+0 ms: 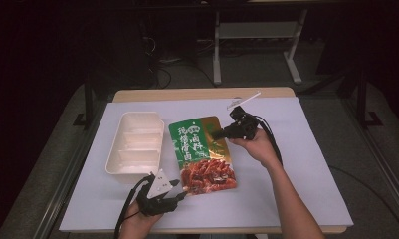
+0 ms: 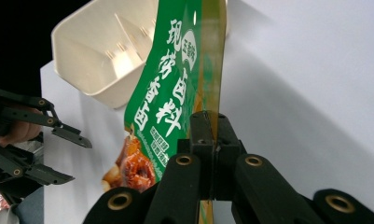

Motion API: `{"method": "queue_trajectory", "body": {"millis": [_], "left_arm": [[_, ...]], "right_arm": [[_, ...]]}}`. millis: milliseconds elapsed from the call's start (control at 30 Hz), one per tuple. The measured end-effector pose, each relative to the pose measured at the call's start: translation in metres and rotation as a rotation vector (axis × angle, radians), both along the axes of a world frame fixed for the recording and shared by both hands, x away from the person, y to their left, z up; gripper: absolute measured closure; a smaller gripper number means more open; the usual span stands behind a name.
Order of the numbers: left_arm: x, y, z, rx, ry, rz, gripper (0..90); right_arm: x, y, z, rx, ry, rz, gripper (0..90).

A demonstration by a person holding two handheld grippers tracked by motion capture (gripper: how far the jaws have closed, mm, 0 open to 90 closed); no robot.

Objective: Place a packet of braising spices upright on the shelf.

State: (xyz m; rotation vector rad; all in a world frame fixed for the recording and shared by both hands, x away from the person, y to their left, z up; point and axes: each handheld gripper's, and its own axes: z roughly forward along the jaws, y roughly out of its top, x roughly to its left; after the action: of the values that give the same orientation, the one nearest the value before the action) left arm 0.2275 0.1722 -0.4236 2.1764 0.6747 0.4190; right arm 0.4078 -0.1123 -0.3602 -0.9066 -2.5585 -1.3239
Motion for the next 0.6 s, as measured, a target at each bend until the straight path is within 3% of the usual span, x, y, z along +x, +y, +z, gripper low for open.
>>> {"method": "queue_trajectory", "body": {"millis": [600], "left_arm": [[-0.012,0.011,0.002,-0.021,-0.015,0.000,47.7]], "right_arm": [[-0.024,-0.003,0.029,0.024,-0.070,0.001,90.0]]}}
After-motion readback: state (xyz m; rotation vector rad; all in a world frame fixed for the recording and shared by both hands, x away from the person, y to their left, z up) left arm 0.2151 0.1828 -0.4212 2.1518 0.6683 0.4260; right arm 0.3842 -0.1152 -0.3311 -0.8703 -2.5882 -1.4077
